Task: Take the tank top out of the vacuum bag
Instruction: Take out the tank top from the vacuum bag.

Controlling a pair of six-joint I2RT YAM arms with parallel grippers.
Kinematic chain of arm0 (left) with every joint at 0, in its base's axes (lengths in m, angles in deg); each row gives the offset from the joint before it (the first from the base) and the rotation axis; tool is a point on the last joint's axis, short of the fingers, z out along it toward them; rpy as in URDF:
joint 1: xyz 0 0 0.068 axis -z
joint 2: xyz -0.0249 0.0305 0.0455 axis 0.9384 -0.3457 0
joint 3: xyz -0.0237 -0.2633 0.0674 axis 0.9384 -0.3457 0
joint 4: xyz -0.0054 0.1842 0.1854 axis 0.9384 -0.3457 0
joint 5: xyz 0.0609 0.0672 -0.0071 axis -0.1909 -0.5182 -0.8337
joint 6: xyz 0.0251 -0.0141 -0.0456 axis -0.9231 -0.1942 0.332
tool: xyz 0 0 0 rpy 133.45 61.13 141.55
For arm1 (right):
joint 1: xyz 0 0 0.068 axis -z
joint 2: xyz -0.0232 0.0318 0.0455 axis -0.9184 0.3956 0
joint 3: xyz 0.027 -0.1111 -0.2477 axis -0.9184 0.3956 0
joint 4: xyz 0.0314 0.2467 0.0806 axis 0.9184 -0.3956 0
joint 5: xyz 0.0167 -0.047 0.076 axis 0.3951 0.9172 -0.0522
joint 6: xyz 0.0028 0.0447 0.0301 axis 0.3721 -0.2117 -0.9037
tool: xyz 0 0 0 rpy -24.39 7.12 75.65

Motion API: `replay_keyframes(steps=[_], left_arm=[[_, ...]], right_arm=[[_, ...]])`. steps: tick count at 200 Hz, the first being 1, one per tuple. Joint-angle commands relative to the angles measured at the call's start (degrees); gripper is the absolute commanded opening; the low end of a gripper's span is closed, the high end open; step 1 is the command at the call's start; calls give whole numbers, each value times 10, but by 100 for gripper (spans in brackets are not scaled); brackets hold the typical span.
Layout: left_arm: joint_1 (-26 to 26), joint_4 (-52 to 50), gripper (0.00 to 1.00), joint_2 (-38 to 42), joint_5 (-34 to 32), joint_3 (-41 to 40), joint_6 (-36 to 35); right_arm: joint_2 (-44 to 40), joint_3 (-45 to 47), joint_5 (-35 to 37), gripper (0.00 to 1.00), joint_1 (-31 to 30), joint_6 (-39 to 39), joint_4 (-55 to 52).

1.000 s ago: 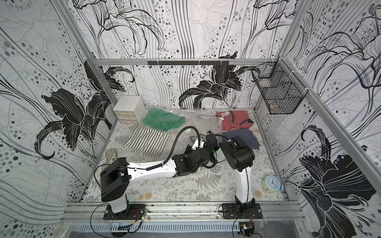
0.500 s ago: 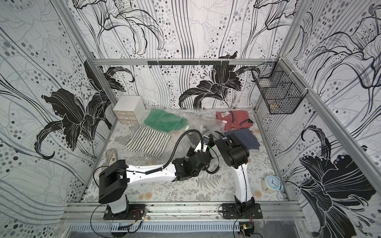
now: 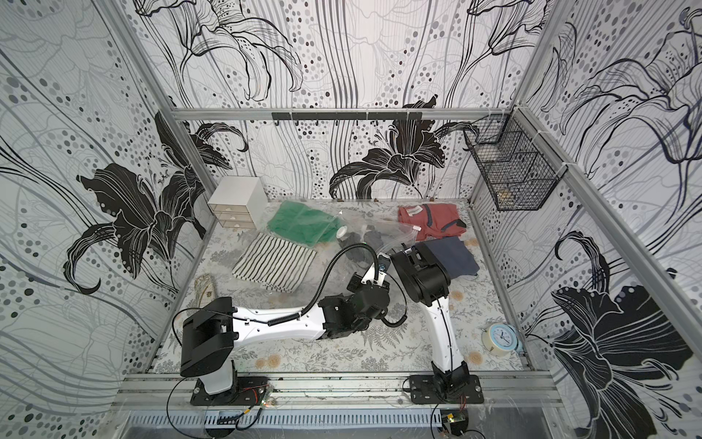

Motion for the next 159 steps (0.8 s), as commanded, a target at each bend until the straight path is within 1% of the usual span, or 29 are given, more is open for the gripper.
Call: replay_keyframes(steps=[1,17,39,61,73,94,131,143,159], left_arm=[[8,55,0,23,-18,-6,-19],[12,62,0,21,-15,-6,-26],[16,60,0,16,-13,-3,-25],[22,71,0,17,-10,-6,-28],[23,73,0,14,-7,-4,-28],[27,77,0,9,-2,0,-32],[30,84,0,5,3,0,-35],[31,88,0,6,5,0,-35],[33,92,0,6,6,-1,-39]], right_arm=[[17,-16,9,52,-4,10,-39],[25,-19,8,54,-4,6,-43],[16,-17,12,60,-4,12,-99],[20,-28,18,66,-4,21,-127],[32,-49,14,66,-4,15,-149],[57,-76,15,67,-5,0,-149],[102,-97,36,66,-4,-46,-73],[117,-115,36,66,-6,-57,-67],[129,-141,32,65,-8,-61,-86]])
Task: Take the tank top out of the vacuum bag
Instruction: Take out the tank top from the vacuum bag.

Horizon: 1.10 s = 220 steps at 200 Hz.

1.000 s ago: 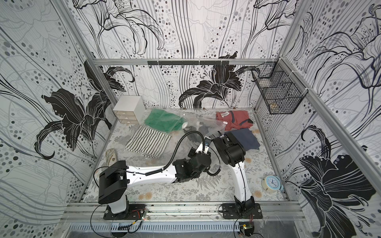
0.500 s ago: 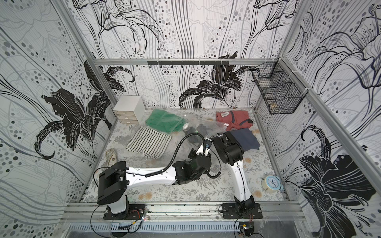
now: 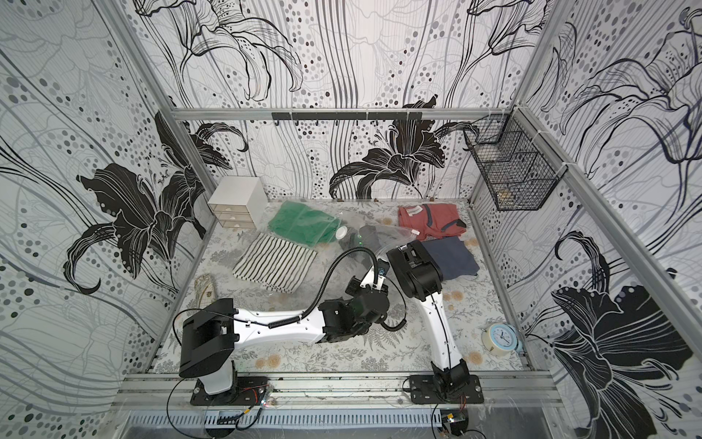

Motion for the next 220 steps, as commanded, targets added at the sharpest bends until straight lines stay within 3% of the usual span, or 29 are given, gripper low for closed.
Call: replay_keyframes(steps=[1,44,112,156,201,220], left_arm=[[21,81,0,4,24,17,-29],[22,88,0,7,21,14,-35],[25,96,0,9,18,7,-43],[20,89,0,2,-10,0,-37],[-21,1,0,11,9,-10,68],[-39,-19,0,13,15,-18,91]], right_arm=[[54,-26,13,65,-13,-24,-21],[63,-80,21,65,-21,-10,-73],[101,-136,30,58,-28,-29,-87],[107,-196,19,38,-35,8,-161],[117,-223,19,15,-36,10,-174],[122,-231,17,10,-36,11,-178]])
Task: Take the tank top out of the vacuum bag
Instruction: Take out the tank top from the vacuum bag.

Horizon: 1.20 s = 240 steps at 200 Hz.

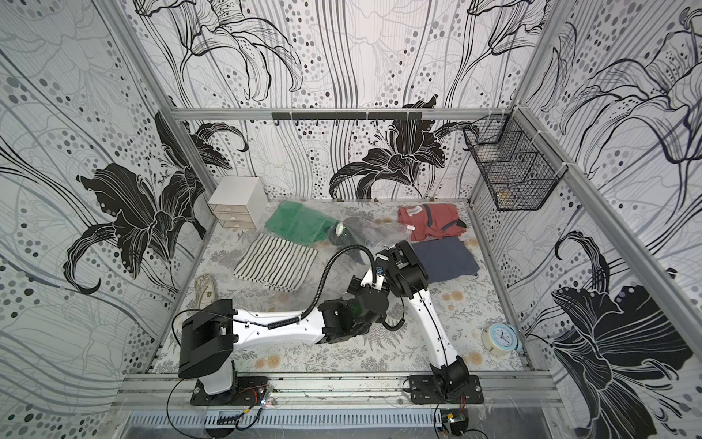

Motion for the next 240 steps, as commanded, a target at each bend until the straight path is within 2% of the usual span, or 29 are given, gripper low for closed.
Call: replay_keyframes(steps=[1,13,39,73,110,163,199,240], left_arm=[[-27,-49,0,10,17,-17,54],[-38,-57,0,6,18,-18,60],[-61,-79,0,6,22,-19,78],[-68,-91,0,10,12,-14,78],[-67,-107,0,13,2,-5,76],[-67,-117,0,17,-8,4,68],[-67,-122,0,22,-14,8,63],[-67,-123,0,22,-16,7,58]], right_arm=[[21,-11,-2,10,-7,7,-38],[24,-33,-2,2,-7,12,-49],[27,-45,-9,0,-6,18,-55],[8,-15,-10,0,-6,22,-32],[-25,46,-27,0,-6,28,17],[-122,161,-48,0,-6,79,62],[-185,264,-46,0,-6,88,103],[-243,330,-23,0,6,105,108]])
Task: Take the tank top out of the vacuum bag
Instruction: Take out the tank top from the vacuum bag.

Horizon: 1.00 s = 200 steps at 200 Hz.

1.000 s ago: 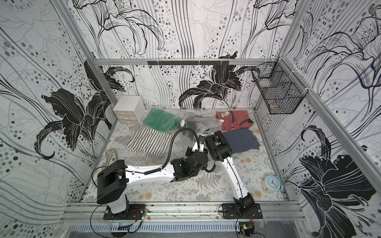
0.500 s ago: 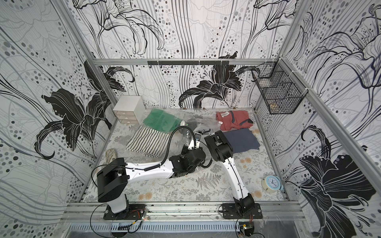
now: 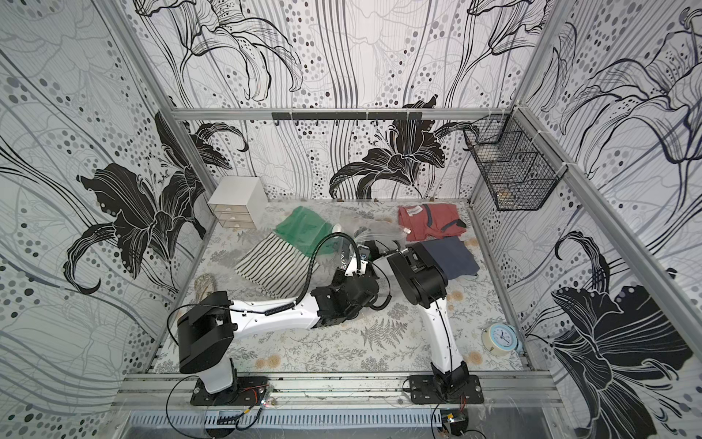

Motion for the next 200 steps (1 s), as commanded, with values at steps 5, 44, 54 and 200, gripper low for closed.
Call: replay_keyframes(steps=[5,44,54,200], left_arm=[[0,3,0,15,-17,16,-5],[1,1,0,18,-19,13,-2],[1,1,0,17,-19,13,-2],[12,66,0,47,-31,-9,-40]], right_arm=[[-53,33,15,0,10,26,35],[-95,77,23,0,32,30,37],[-108,91,22,0,35,29,38],[-83,191,-12,0,15,43,94]])
